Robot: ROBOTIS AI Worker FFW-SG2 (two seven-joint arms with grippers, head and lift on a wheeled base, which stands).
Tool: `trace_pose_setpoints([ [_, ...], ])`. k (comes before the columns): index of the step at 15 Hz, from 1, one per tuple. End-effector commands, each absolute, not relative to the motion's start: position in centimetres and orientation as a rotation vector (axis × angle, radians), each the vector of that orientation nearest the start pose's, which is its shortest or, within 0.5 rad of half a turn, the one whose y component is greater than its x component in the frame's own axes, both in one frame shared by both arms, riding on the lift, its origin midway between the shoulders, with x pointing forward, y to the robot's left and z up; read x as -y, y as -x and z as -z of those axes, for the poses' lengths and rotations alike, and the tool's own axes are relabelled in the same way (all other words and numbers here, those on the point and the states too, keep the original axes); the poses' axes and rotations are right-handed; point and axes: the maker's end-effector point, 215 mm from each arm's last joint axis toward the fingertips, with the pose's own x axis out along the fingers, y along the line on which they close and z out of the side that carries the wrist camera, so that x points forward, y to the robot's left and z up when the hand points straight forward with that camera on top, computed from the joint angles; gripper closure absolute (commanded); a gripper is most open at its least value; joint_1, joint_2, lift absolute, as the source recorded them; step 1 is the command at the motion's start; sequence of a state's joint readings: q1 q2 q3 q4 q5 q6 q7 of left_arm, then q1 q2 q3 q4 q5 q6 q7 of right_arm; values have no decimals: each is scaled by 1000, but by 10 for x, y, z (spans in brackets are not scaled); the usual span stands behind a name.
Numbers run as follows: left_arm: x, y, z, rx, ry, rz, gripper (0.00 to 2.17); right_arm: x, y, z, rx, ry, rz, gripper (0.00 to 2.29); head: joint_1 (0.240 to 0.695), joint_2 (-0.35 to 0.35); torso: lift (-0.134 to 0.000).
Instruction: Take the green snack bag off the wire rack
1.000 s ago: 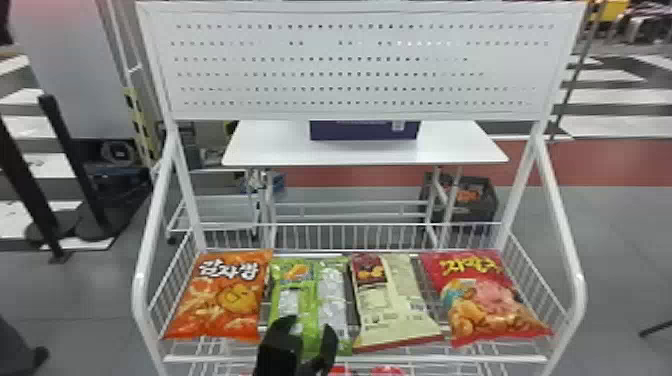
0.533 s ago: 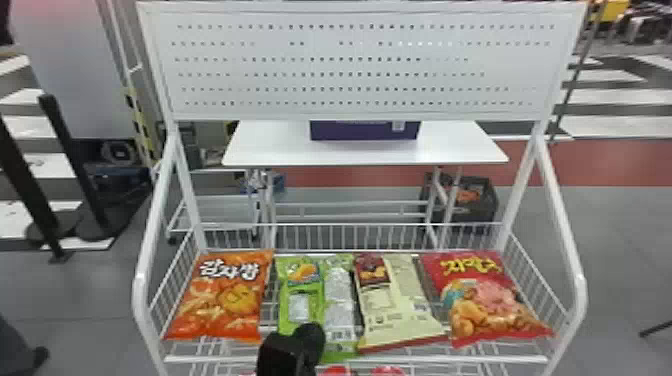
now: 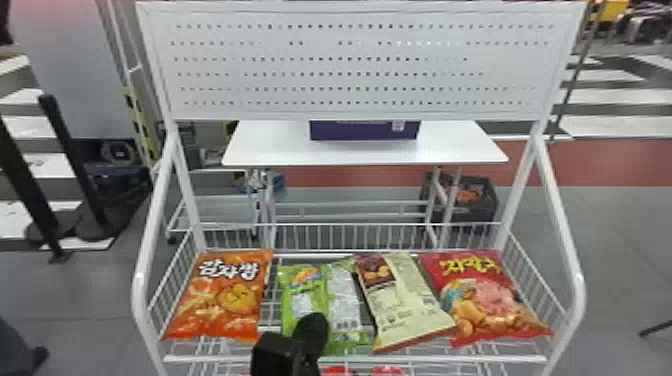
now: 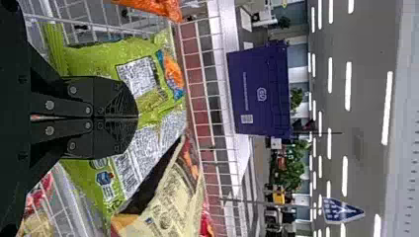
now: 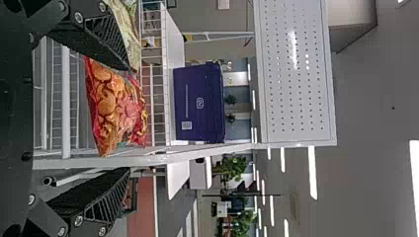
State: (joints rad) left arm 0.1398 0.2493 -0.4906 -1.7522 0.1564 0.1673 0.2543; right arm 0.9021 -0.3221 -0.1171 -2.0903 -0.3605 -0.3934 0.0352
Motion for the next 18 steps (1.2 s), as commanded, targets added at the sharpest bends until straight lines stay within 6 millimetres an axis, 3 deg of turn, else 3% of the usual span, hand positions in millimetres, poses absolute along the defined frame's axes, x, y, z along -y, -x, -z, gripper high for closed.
trace_pose_setpoints([
  [1, -62, -485, 390, -153, -46, 272, 1878, 304, -328, 332, 17, -44, -82, 171, 499, 0, 0],
  [4, -78, -465, 347, -65, -18, 256, 1878, 304, -329, 333, 17, -44, -80, 171, 499, 0, 0],
  [8, -131, -413, 294, 65, 22, 217, 1878, 306, -331, 335, 14, -43, -78, 171, 499, 0, 0],
  [12, -180, -365, 281, 98, 35, 166, 1878, 303, -332, 338, 10, -49, -83, 171, 499, 0, 0],
  [18, -218, -324, 286, 111, 42, 107, 1878, 303, -331, 339, 7, -49, -83, 171, 499, 0, 0],
])
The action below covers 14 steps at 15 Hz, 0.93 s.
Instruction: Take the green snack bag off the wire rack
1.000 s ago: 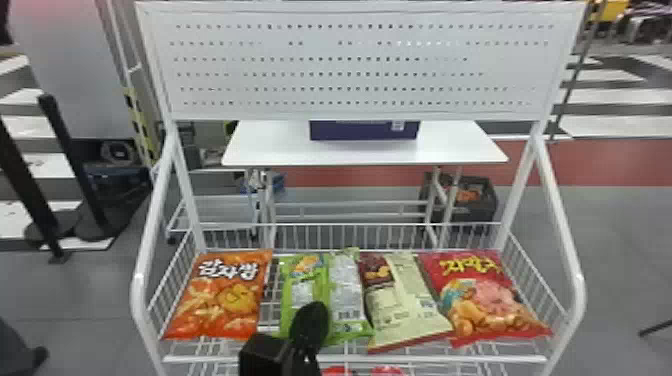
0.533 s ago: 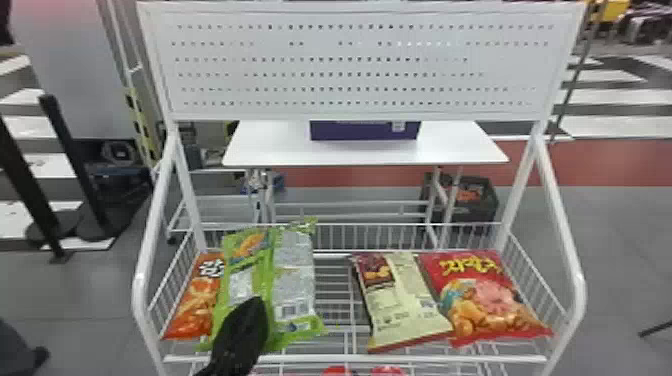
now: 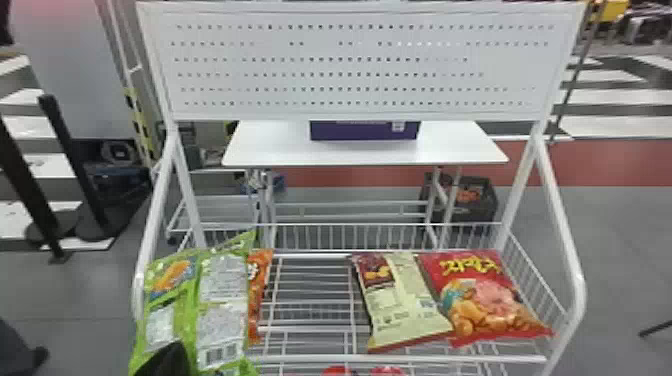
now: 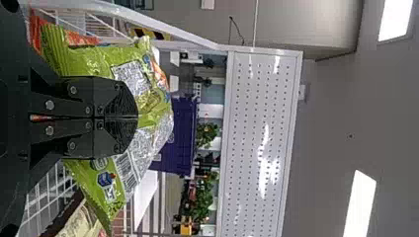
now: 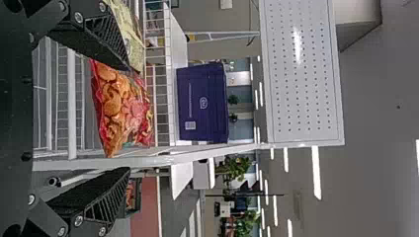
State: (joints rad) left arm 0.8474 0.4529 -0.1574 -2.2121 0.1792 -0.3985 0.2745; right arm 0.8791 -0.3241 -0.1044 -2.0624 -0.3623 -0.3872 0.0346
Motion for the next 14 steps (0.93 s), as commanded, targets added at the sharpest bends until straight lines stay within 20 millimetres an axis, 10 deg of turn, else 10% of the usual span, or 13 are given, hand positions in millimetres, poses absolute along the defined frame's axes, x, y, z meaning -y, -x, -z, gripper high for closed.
trace_pose_setpoints([
  [1, -224, -318, 289, 112, 42, 99, 1878, 304, -331, 341, 3, -49, -81, 171, 499, 0, 0],
  [14, -228, -297, 291, 113, 52, 90, 1875, 303, -330, 338, 8, -50, -88, 171, 499, 0, 0],
])
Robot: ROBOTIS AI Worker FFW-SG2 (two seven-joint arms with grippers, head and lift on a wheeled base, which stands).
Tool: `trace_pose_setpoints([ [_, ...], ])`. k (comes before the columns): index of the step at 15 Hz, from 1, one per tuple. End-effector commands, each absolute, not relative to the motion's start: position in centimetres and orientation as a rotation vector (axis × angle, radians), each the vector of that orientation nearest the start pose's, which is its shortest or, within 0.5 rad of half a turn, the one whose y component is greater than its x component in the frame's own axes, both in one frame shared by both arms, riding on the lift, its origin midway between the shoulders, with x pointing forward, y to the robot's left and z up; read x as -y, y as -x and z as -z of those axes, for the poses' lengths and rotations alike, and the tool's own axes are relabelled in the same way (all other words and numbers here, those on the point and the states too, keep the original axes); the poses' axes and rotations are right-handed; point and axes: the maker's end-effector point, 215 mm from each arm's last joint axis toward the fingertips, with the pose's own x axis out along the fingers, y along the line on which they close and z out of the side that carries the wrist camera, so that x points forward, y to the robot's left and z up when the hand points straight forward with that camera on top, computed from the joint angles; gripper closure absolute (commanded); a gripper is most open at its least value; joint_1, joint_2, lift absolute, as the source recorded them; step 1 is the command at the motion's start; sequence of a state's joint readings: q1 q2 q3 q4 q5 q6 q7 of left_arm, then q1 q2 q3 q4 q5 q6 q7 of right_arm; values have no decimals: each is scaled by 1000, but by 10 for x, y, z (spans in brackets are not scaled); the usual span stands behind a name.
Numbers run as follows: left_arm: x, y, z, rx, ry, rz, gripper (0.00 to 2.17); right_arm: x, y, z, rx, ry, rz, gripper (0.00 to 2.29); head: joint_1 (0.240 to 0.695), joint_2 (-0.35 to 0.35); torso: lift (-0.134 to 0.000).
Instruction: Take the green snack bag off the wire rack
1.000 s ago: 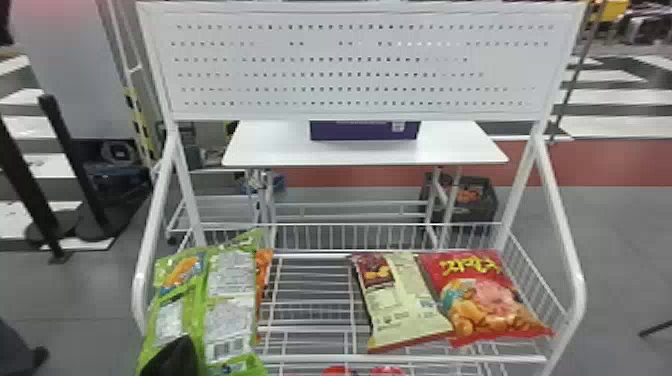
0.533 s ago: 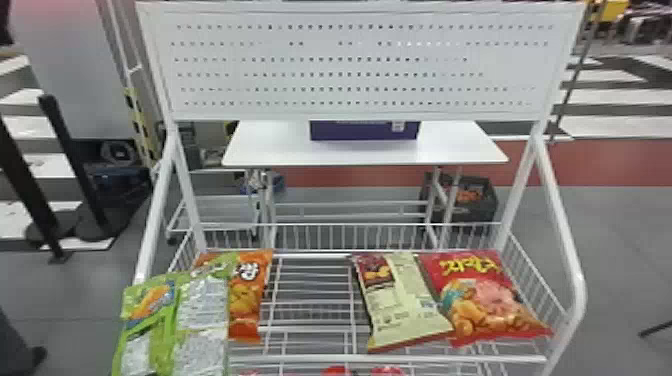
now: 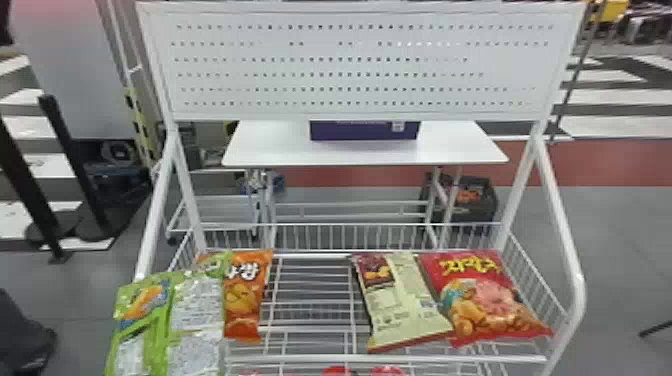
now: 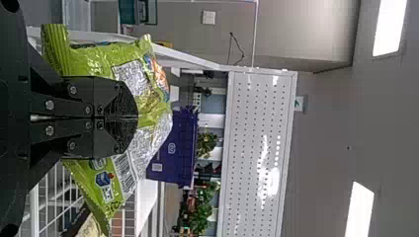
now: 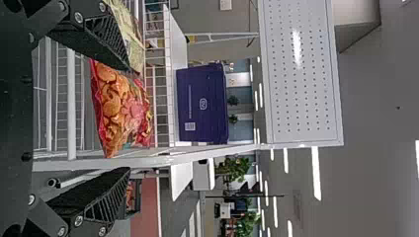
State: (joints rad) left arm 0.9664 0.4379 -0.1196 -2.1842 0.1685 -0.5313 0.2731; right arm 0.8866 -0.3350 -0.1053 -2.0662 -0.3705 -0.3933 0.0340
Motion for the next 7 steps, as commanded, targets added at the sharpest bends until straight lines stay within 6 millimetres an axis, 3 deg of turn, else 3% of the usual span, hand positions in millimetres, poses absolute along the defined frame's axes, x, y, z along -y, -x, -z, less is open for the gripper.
trace_pose_setpoints([
  [1, -229, -297, 291, 113, 53, 87, 1875, 303, -331, 337, 10, -50, -88, 171, 499, 0, 0],
  [7, -231, -299, 295, 108, 54, 82, 1875, 304, -331, 337, 10, -50, -87, 171, 499, 0, 0],
])
